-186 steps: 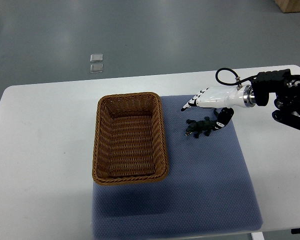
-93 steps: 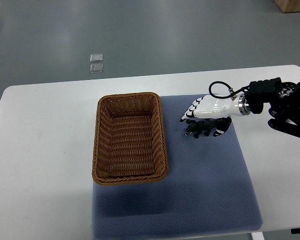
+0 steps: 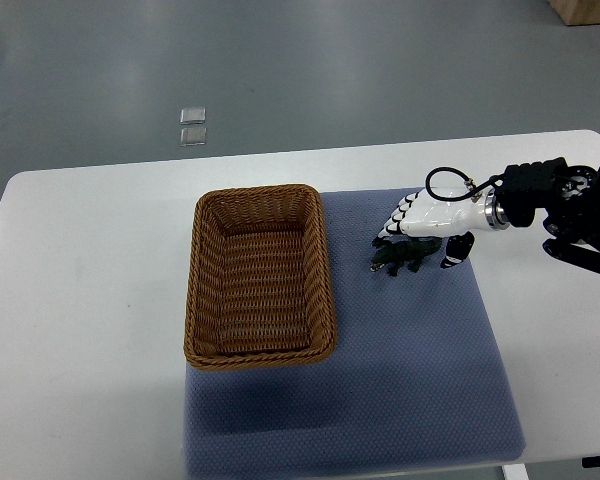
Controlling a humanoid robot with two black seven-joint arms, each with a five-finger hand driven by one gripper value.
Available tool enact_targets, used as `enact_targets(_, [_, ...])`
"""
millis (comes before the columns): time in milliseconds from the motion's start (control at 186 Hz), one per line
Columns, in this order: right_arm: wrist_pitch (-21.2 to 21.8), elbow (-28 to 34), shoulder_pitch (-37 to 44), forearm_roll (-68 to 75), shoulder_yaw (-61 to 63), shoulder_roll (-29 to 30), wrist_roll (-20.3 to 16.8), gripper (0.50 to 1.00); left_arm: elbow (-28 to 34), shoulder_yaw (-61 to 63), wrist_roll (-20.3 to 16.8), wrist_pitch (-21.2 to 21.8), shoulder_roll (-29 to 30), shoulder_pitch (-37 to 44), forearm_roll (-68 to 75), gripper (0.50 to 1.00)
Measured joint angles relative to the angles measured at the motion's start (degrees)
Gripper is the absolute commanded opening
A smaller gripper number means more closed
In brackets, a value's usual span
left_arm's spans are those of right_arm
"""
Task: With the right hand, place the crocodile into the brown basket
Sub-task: 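Close the right hand's fingers around the crocodile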
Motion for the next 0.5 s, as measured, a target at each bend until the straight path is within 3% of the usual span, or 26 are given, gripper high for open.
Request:
enact_targets(189, [-0.77,-0.26,0.0,-0.01,-0.23,0.5,0.04,0.866,0.0,0.02,0.0,0.0,0.0,0.0,0.0,1.0])
enact_targets(501, [-1.51,-0.27,0.0,-0.01,-0.3,0.67,1.65,0.856,0.01,0.02,0.0,0.0,0.0,0.0,0.0,1.0])
